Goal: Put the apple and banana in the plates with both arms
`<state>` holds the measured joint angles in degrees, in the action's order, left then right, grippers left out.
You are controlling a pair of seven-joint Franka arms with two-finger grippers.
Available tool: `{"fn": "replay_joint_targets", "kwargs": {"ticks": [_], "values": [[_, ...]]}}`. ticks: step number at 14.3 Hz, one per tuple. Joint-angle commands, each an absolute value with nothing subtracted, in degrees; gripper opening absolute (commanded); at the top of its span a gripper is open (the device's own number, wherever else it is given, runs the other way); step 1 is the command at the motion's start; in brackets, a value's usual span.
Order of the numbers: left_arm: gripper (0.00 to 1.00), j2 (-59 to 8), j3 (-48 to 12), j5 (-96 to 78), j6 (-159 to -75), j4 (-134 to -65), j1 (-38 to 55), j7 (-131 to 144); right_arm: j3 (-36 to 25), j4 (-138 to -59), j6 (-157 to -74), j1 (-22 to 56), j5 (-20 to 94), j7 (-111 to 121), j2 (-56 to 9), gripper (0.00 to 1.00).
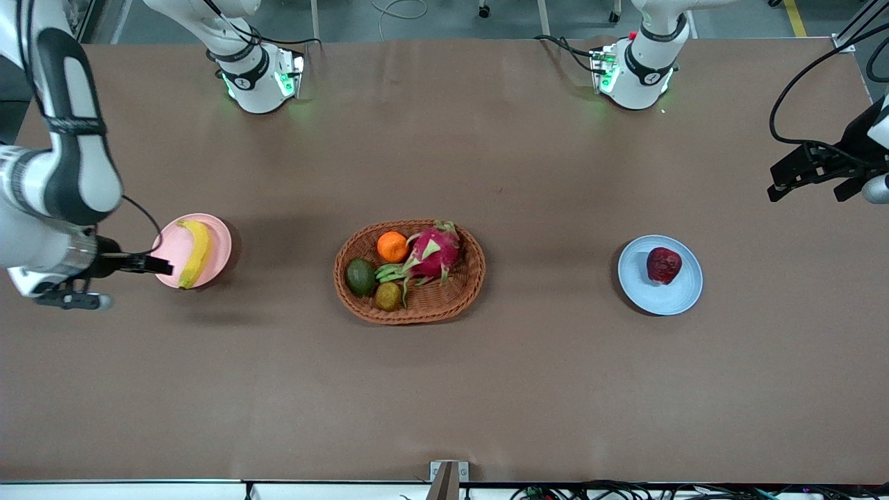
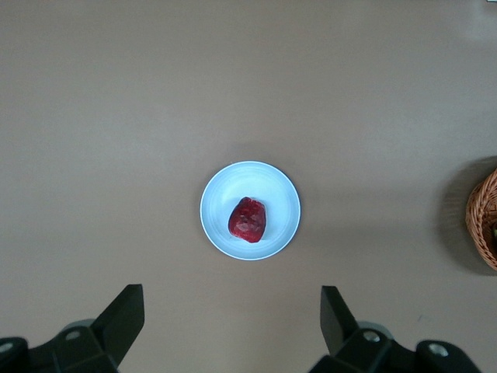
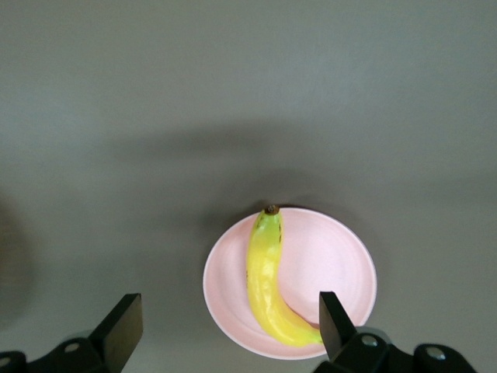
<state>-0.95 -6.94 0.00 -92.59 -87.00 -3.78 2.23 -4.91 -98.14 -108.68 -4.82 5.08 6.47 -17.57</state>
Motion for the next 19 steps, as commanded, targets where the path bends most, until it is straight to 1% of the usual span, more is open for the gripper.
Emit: {"fn": "replay_joint_targets", "kwargs": {"ticks": [1,3,5,10,16,18,19], "values": [[1.00,-1.2,-7.0,-0.3,-91.4,-85.7,-4.1,1.4,-4.4,-88.4,-101.7,-5.5,1.9,8.1,-18.3,1.00],[1.00,-1.2,-7.1,-0.2,-91.4,-85.7,-4.1,1.6,-4.3,-83.4,-96.7,-5.4,1.6,8.0,-18.4,1.00],[1.00,-1.2,-7.1,-0.3,-91.4,-85.7,-4.1,1.6,-4.2,-80.4,-93.0,-4.9,1.5,7.5,-18.2,1.00],[1.00,-1.2,-7.2,-0.3,-91.4,-85.7,-4.1,1.6,-4.0,-76.1,-88.3,-3.9,2.0,7.6,-18.1,1.00],[1.00,-0.3,-7.1,-0.4,-91.2,-86.0,-4.1,1.5,-4.0,-75.5,-88.1,-4.1,2.8,7.9,-17.9,1.00],[1.00,-0.4,-7.1,-0.6,-90.3,-85.8,-4.1,1.5,-3.8,-75.5,-84.1,-3.7,2.4,7.6,-17.1,1.00],[1.00,-0.3,-7.1,-0.6,-90.3,-85.9,-4.1,1.5,-3.9,-75.5,-83.5,-3.1,1.9,7.6,-16.7,1.00]]}}
